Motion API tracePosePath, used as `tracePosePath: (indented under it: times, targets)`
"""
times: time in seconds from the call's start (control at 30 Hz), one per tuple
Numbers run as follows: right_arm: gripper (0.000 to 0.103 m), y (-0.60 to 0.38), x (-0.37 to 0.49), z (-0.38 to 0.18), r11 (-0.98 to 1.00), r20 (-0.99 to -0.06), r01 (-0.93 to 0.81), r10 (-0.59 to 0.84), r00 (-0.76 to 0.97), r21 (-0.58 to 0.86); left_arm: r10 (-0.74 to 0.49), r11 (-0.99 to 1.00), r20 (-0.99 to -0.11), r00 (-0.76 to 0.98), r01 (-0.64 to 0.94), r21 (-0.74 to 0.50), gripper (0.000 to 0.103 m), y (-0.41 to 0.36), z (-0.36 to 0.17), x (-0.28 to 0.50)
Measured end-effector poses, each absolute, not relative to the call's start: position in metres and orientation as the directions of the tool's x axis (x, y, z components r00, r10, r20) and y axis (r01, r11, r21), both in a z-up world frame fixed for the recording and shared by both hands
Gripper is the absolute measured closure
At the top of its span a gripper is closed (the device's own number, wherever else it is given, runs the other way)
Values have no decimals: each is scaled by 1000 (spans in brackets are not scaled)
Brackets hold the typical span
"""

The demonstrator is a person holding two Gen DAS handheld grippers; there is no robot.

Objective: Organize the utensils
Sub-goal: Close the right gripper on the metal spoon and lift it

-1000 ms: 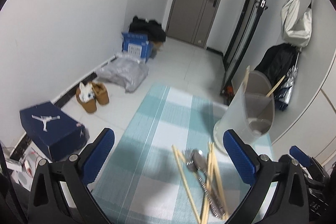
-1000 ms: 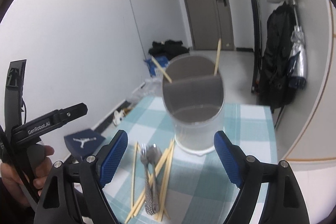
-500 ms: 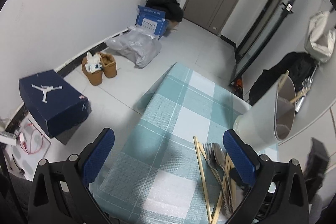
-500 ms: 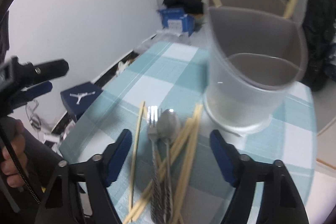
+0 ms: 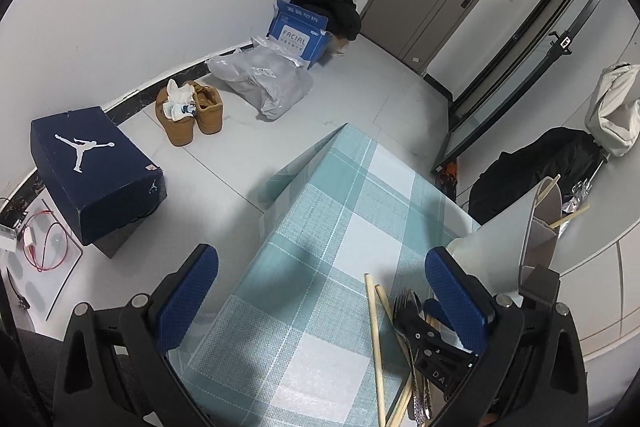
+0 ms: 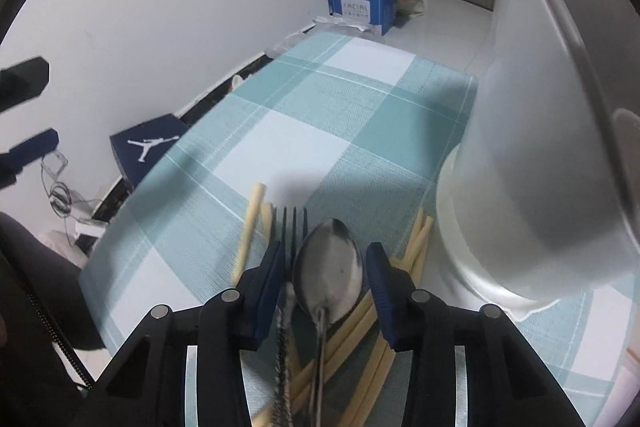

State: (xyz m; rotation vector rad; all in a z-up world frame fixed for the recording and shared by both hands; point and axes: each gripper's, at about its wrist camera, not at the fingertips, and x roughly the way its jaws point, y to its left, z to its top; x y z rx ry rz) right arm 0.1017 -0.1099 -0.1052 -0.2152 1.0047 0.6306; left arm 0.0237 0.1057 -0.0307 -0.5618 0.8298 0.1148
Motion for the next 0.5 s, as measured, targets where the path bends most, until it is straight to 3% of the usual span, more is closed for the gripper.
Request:
tracePosePath:
  times: [0.33,0.5]
  targets:
    - [63,-112,104,-106,799,-854,-592,380,357,108,-124,849,-735,667,-312,-427,1,105,-32,27]
    - [68,-109,103,-106,798,-855,-597,365,367,85,-114,853,-740,663,-315,-415,1,104,-32,28]
